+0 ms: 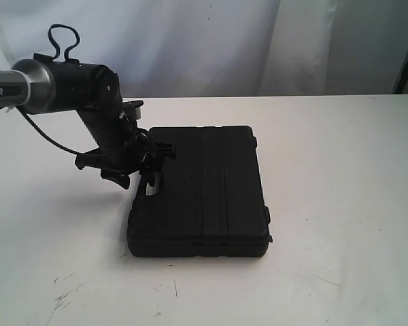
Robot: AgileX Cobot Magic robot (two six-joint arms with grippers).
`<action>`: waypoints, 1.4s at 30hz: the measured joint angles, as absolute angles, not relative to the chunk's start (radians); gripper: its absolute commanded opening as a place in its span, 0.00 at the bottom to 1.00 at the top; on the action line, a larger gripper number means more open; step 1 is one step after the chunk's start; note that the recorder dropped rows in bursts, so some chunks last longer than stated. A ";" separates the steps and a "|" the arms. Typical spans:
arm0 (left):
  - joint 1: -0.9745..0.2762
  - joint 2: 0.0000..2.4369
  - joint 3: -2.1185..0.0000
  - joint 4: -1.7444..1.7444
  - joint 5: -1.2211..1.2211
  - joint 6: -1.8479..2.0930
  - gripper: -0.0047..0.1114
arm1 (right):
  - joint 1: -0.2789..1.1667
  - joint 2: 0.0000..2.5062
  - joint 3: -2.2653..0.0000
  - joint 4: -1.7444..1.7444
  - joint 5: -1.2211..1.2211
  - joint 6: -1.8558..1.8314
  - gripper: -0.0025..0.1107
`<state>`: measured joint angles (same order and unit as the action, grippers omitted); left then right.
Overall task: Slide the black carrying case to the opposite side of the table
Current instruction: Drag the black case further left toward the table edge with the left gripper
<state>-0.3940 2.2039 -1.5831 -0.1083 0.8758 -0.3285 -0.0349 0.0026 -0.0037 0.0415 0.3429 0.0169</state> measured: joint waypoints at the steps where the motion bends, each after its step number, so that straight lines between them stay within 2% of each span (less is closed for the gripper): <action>1: -0.394 2.204 -1.583 -0.108 0.874 -0.328 0.43 | -0.035 0.003 -0.004 0.042 0.343 0.017 0.02; 11: -0.394 2.240 -1.583 -0.111 0.883 -0.328 0.43 | -0.035 0.003 -0.004 0.042 0.343 0.017 0.02; 13: -0.394 2.241 -1.583 -0.111 0.883 -0.328 0.40 | -0.035 0.003 -0.004 0.042 0.343 0.017 0.02; 15: -0.394 2.241 -1.583 -0.111 0.883 -0.328 0.29 | -0.035 0.003 -0.004 0.042 0.343 0.017 0.02; 18: -0.398 2.241 -1.583 -0.123 0.880 -0.328 0.06 | -0.035 0.003 -0.004 0.042 0.343 0.017 0.02; 19: -0.400 2.241 -1.583 -0.123 0.880 -0.328 0.04 | -0.035 0.003 -0.004 0.042 0.343 0.017 0.02; 31: -0.398 2.237 -1.585 0.037 0.959 -0.355 0.04 | -0.035 0.003 -0.004 0.042 0.343 0.017 0.02; 42: -0.246 2.162 -1.469 0.078 0.968 -0.321 0.04 | -0.035 0.003 -0.004 0.042 0.343 0.017 0.02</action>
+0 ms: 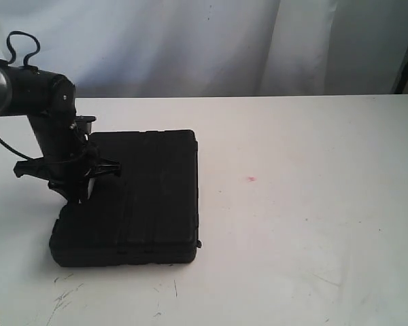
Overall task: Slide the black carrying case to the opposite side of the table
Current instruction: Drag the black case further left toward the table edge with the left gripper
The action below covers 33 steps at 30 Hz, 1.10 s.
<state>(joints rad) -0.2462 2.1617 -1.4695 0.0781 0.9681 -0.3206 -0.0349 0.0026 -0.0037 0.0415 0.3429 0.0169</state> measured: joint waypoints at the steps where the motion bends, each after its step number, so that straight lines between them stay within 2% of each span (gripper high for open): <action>1: -0.241 2.160 -1.467 0.078 0.968 -0.312 0.04 | -0.035 0.003 -0.004 0.042 0.343 0.017 0.02; 22: -0.218 2.152 -1.463 0.289 1.037 -0.294 0.04 | -0.035 0.003 -0.004 0.042 0.343 0.017 0.02; 33: -0.081 2.143 -1.463 0.203 1.064 -0.231 0.04 | -0.035 0.003 -0.004 0.042 0.343 0.017 0.02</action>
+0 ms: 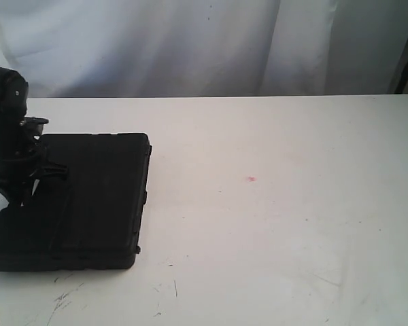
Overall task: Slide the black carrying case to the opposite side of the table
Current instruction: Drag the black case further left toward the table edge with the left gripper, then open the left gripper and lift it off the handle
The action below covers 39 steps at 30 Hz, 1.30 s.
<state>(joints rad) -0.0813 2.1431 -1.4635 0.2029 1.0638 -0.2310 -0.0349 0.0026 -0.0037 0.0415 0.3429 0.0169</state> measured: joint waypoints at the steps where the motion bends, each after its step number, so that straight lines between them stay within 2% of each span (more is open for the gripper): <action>1: -0.076 2.140 -1.463 0.195 1.058 -0.218 0.04 | -0.035 0.003 -0.004 0.042 0.343 0.017 0.02; 23: -0.069 2.134 -1.463 0.162 1.010 -0.136 0.05 | -0.035 0.003 -0.004 0.042 0.343 0.017 0.02; 26: -0.069 2.134 -1.463 0.162 1.010 -0.137 0.10 | -0.035 0.003 -0.004 0.042 0.343 0.017 0.02; 32: -0.069 2.134 -1.463 0.148 1.013 -0.137 0.28 | -0.035 0.003 -0.004 0.042 0.343 0.017 0.02; 39: -0.069 2.121 -1.463 0.126 1.034 -0.137 0.40 | -0.035 0.003 -0.004 0.042 0.343 0.017 0.02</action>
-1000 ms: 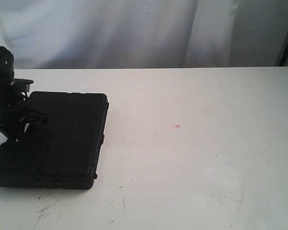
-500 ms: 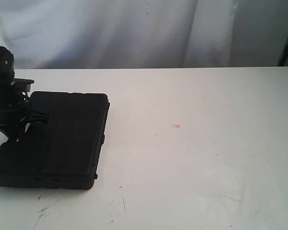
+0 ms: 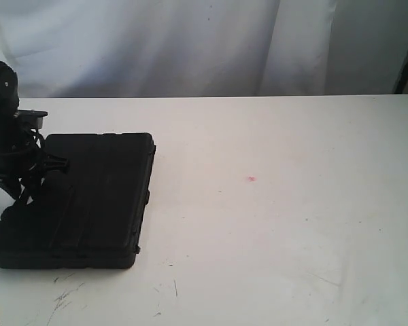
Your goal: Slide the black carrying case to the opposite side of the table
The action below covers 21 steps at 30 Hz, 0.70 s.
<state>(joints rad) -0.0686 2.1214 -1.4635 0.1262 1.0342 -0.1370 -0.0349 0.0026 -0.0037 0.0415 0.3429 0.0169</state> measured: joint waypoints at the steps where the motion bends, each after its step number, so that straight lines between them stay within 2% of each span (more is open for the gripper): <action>1: -0.069 2.121 -1.463 0.126 1.034 -0.137 0.42 | -0.035 0.003 -0.004 0.042 0.343 0.017 0.02; 7: -0.069 2.094 -1.463 0.125 1.034 -0.138 0.54 | -0.035 0.003 -0.004 0.042 0.343 0.017 0.02; 12: -0.069 2.030 -1.463 0.125 1.032 -0.151 0.52 | -0.035 0.003 -0.004 0.042 0.343 0.017 0.02; 14: -0.069 1.996 -1.463 0.122 1.032 -0.171 0.44 | -0.035 0.003 -0.004 0.042 0.343 0.017 0.02; 19: -0.069 1.882 -1.463 0.083 1.042 -0.215 0.04 | -0.035 0.003 -0.004 0.042 0.343 0.017 0.02; 21: -0.069 1.828 -1.463 0.035 1.042 -0.201 0.04 | -0.035 0.003 -0.004 0.042 0.343 0.017 0.02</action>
<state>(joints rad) -0.0686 1.8279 -1.4635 0.0351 1.0416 -0.2007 -0.0349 0.0026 -0.0037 0.0415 0.3429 0.0169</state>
